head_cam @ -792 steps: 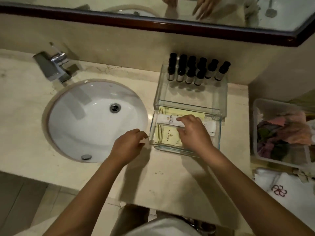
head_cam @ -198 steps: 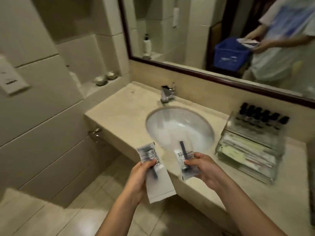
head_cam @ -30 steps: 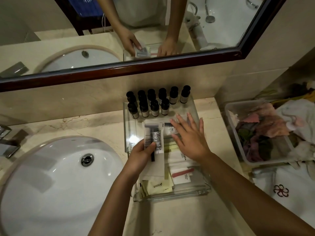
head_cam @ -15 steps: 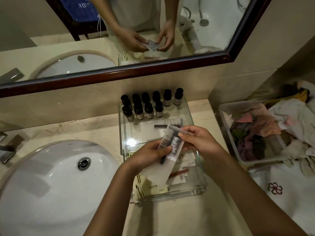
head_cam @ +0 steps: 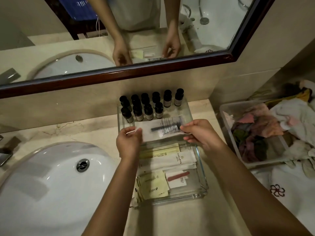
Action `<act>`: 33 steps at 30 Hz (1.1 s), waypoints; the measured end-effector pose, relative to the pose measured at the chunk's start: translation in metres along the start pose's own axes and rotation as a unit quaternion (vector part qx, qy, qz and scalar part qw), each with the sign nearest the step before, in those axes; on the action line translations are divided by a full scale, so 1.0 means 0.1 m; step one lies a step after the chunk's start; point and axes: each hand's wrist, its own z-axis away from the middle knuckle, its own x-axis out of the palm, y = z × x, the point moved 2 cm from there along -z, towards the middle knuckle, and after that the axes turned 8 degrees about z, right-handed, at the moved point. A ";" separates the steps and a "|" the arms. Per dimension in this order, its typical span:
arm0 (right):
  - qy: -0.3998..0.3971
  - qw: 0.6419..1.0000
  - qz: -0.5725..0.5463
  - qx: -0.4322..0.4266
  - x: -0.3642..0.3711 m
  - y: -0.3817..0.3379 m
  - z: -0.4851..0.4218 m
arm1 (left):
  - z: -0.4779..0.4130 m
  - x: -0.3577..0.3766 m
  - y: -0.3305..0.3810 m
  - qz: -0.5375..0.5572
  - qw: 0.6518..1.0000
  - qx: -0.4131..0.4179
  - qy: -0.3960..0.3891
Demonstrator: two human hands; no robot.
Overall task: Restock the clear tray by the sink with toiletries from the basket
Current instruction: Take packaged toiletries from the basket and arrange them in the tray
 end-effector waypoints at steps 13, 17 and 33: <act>0.064 0.990 0.121 -0.007 0.07 0.04 -0.15 | -0.03 0.11 -0.19 -0.219 0.967 0.131 0.013; 0.066 0.989 0.129 -0.012 0.06 0.07 -0.16 | -0.02 0.07 -0.22 -0.229 0.963 0.141 -0.007; 0.150 0.932 0.318 -0.085 -0.15 1.01 0.82 | 0.67 -1.09 -0.80 -0.317 0.933 0.167 -0.006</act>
